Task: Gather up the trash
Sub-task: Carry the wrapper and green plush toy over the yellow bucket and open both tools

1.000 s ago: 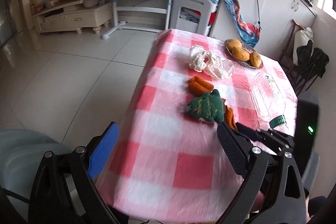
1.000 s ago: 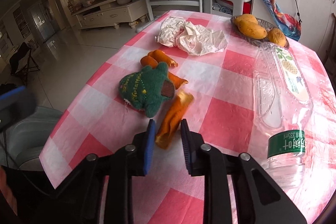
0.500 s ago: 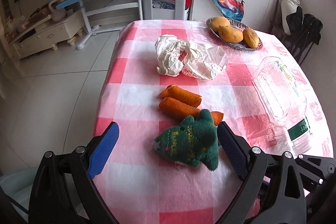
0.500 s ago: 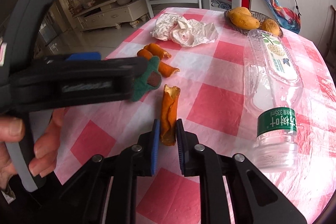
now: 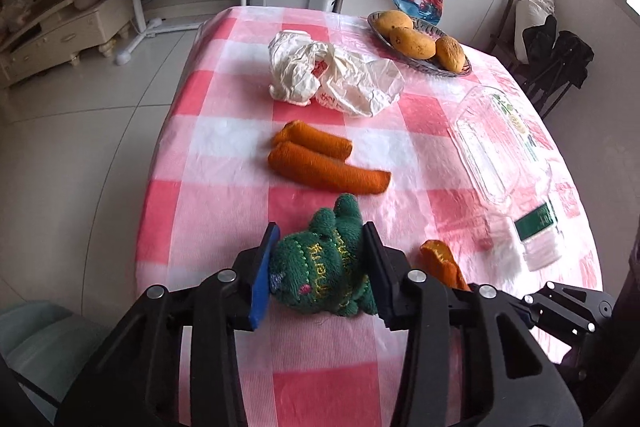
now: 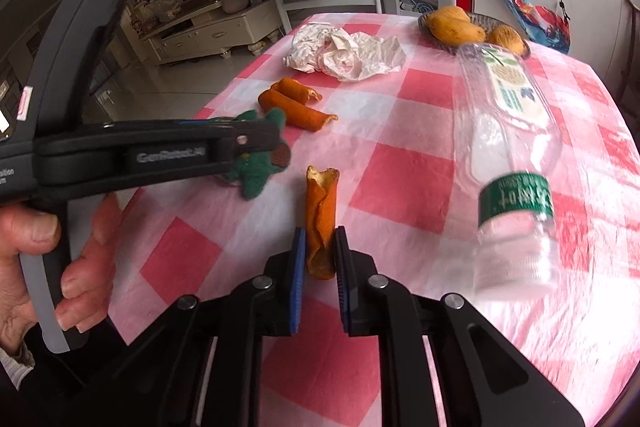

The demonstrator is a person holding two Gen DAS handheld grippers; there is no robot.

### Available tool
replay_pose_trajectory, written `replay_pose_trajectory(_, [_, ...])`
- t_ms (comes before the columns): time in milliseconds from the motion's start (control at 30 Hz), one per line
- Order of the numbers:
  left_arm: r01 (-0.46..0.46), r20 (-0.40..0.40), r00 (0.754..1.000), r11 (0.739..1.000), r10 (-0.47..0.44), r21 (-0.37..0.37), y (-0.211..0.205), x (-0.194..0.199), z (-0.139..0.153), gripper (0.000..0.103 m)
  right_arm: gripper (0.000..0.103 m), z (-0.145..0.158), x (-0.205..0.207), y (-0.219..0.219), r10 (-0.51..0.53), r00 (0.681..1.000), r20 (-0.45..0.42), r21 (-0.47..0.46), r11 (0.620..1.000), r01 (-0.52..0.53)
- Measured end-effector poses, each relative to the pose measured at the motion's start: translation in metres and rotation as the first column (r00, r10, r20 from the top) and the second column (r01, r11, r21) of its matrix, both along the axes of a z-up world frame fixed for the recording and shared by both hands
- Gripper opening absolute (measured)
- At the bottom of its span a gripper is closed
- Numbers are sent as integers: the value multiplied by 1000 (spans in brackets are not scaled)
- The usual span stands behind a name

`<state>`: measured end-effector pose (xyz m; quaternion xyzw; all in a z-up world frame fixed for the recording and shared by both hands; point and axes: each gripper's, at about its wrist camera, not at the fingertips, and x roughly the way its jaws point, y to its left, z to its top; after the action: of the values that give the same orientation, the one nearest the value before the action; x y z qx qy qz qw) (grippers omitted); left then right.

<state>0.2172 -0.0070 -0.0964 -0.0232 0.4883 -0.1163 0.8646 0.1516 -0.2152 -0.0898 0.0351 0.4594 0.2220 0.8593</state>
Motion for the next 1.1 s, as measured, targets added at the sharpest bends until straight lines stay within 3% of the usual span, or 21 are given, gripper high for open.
replay_pose_trajectory(167, [-21, 2, 1000, 999, 21, -25, -1, -34, 7, 39, 15, 2, -16, -8, -12, 1000, -2, 25, 1000, 12])
replay_pose_trajectory(500, [-52, 91, 995, 999, 51, 13, -11, -103, 24, 39, 15, 12, -47, -19, -31, 999, 23, 69, 997, 29])
replay_pose_trajectory(1100, [-69, 232, 971, 997, 62, 25, -12, -153, 55, 39, 15, 28, -113, -30, -37, 998, 49, 97, 995, 32])
